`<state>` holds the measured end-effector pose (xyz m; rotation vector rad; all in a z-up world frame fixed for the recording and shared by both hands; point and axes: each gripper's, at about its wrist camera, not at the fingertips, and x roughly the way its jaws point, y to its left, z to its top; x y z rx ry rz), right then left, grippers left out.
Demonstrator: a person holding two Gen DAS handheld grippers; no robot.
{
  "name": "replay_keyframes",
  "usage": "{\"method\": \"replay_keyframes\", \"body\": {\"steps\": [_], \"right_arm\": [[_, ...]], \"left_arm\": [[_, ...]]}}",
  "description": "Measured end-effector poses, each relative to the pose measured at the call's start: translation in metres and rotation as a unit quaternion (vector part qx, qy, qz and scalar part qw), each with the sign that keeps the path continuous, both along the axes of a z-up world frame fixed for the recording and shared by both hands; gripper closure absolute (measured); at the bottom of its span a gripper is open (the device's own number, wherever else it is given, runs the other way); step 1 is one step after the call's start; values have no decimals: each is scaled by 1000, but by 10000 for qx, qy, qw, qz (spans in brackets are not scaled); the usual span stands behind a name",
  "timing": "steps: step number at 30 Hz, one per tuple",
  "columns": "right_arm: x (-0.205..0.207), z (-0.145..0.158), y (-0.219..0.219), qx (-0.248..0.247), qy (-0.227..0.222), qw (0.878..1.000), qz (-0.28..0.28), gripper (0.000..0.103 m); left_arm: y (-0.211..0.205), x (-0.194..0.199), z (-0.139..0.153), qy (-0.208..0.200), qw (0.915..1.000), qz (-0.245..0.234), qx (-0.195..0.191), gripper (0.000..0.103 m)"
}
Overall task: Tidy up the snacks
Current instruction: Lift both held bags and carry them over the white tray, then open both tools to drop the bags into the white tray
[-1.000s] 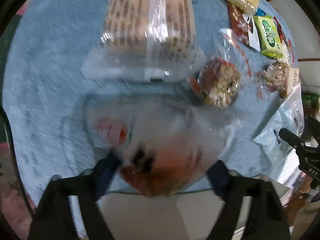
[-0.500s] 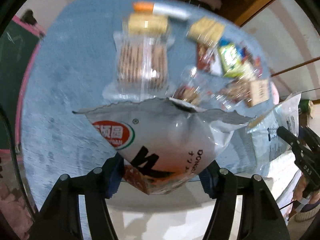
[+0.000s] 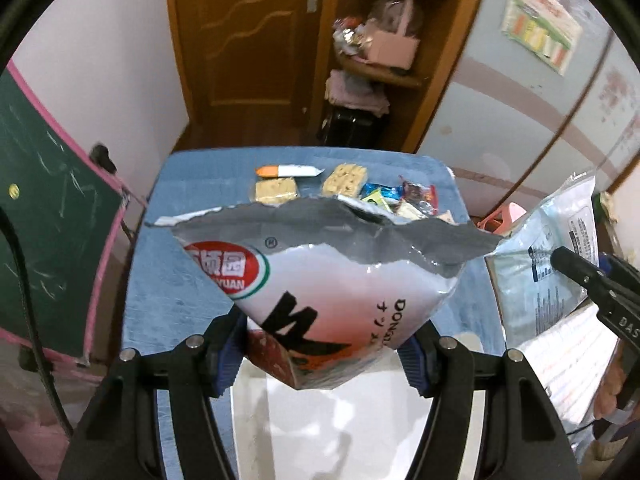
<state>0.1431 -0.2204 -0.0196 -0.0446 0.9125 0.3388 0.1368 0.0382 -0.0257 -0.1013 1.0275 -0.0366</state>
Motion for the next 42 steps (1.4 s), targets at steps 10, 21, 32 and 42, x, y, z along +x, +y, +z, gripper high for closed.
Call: {"method": "replay_keyframes", "body": {"steps": [10,21,32,42], "right_arm": [[-94,-9,33,145,406,9988,223,60],[-131,-47,43,-184,754,9970,73,60],[-142,-90,55,-582,1338,9891,173,57],[-142,-86,56,-447,1235,9908,317,47]], "left_arm": [[-32,-67,-29,174,9992,-253,268,39],[-37,-92,-61,305,9987,-252,336,38],[-41,-104,-87,451,9950,-177,877,38],[-42,-108,-84,444,9957,-245,772,8]]}}
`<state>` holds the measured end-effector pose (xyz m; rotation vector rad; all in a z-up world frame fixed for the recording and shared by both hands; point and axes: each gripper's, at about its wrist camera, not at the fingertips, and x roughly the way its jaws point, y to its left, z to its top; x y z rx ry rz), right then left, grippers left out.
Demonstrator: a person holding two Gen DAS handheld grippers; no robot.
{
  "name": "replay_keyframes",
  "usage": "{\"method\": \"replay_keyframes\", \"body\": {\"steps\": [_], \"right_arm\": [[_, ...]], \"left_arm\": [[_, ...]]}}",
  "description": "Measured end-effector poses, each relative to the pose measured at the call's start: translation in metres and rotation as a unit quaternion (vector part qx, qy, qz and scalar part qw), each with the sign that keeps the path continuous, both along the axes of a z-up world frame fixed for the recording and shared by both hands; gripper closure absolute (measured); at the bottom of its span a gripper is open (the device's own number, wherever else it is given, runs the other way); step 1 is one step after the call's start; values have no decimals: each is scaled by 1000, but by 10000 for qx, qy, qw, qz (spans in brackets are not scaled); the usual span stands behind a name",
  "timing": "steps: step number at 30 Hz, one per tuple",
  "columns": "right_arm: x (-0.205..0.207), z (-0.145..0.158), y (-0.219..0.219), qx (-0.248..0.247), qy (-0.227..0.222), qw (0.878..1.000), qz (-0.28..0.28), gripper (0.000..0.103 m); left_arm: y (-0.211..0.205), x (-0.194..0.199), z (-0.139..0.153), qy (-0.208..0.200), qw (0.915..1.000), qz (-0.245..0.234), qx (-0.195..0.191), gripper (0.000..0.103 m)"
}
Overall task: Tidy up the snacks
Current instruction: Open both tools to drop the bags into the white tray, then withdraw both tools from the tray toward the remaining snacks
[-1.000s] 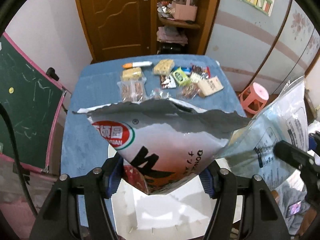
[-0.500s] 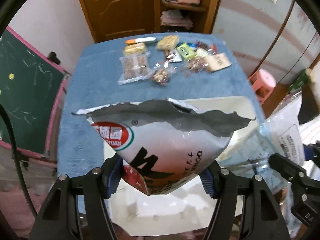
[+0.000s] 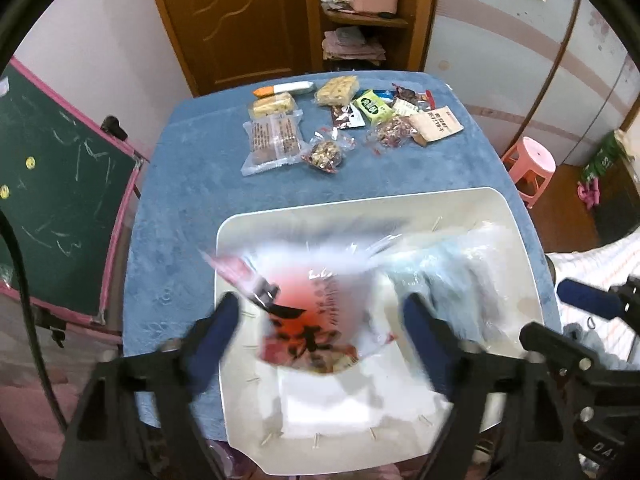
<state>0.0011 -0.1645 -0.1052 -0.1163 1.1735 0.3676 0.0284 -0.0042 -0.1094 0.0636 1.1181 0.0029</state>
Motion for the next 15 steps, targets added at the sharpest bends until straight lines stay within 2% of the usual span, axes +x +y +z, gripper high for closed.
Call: {"method": "replay_keyframes", "body": {"steps": [1,2,3,15], "right_arm": [[0,2,-1,37,-36,10000,-1,43],[0,4,-1,50,-67,10000,-5,33],[0,4,0,62,-89,9999,-8,31],[0,9,1,38,-151,9999,-20,31]], "left_arm": [[-3,-1,2,-34,10000,-48,73,6],[-4,-1,4,-50,9999,-90,99,6],[-6,-1,5,-61,9998,-134,120,6],[-14,0,11,-26,9996,-251,122,6]]}}
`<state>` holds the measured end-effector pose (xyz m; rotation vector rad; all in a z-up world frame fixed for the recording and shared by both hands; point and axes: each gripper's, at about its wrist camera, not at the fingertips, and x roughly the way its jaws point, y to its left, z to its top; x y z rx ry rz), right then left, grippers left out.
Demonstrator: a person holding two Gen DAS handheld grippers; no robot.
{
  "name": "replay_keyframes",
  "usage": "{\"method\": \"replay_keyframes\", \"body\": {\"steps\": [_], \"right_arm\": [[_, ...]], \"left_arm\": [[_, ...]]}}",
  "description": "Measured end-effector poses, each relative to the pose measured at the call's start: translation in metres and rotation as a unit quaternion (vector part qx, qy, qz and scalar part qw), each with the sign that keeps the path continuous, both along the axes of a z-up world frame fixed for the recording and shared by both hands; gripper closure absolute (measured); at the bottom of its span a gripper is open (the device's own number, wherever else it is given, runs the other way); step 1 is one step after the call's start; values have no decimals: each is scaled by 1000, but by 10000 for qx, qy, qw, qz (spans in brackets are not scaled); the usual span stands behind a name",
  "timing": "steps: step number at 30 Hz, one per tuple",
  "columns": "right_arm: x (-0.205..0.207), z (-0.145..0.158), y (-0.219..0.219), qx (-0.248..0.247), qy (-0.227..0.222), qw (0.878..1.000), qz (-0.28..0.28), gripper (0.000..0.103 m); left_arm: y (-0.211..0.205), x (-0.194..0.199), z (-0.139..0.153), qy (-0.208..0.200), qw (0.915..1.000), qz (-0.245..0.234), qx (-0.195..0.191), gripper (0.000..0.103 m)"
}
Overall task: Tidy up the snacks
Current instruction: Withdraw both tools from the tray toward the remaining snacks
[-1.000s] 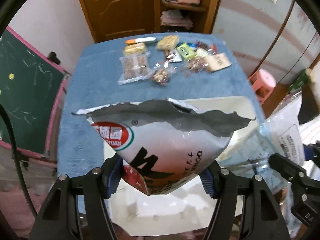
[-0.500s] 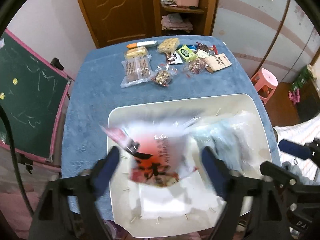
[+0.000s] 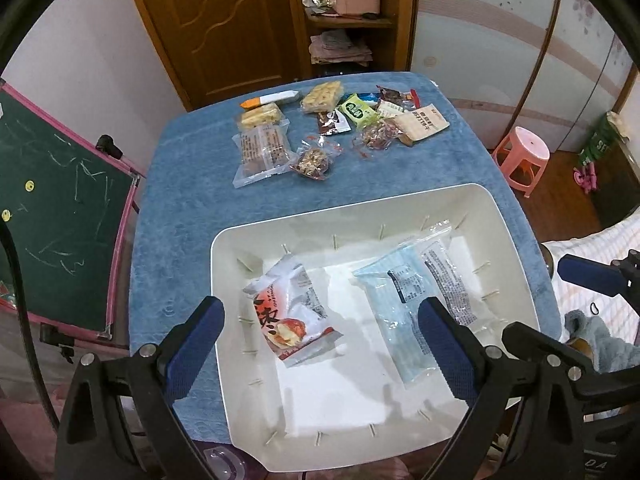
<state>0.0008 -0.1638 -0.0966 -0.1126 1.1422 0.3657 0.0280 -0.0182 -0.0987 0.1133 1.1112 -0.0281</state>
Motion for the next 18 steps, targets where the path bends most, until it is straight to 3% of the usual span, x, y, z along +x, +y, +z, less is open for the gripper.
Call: {"method": "replay_keyframes", "body": {"steps": [18], "right_arm": [[7,-4,-1,-39,51,10000,-23,31]], "left_arm": [[4,6,-8,203,9997,120,96,6]]}}
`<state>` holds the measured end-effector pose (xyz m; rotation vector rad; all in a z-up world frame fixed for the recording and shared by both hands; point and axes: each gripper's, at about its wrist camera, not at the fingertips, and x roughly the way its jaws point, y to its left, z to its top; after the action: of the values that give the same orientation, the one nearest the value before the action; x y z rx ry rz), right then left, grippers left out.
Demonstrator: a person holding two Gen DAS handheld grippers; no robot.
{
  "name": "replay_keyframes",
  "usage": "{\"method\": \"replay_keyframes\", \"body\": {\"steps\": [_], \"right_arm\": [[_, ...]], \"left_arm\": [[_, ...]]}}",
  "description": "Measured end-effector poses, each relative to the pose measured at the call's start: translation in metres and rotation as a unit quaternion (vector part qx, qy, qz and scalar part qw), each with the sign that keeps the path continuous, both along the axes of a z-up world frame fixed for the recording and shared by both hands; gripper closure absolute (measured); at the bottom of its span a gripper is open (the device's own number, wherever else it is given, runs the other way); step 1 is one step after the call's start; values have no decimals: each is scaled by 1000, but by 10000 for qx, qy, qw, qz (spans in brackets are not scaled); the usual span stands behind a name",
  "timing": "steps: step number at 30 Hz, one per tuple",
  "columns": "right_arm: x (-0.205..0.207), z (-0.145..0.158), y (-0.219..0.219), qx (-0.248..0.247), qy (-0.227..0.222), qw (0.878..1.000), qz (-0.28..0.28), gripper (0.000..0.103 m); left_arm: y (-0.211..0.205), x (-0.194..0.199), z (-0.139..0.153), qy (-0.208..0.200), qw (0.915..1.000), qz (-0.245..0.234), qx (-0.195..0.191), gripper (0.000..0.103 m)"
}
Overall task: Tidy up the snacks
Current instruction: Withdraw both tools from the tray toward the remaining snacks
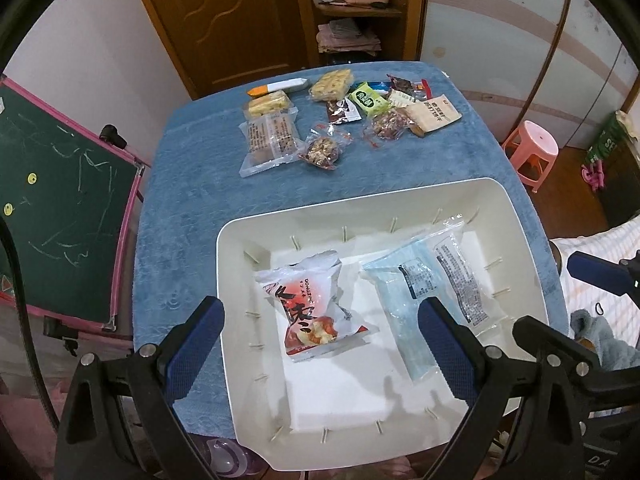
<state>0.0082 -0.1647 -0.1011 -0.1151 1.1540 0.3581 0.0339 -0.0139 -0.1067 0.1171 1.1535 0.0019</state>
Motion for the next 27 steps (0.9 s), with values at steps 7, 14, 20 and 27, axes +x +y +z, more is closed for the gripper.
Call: {"method": "replay_keyframes", "body": {"steps": [7,14,20,27], "right_arm": [[4,-2,4,29,7,10000,-3,31],[9,-1,3,56,-39,10000,-65,31],[18,10,-5,237,-194,9991,-281,31],[32,33,-16,449,-512,9960,-577,31]], "left_arm": [[-1,4,2,-28,10000,-11,41,6],[4,6,8,-62,10000,69,-1,6],[14,11,20,-141,9996,216,-70,6],[27,27,53,-463,9984,306,-142,6]]}}
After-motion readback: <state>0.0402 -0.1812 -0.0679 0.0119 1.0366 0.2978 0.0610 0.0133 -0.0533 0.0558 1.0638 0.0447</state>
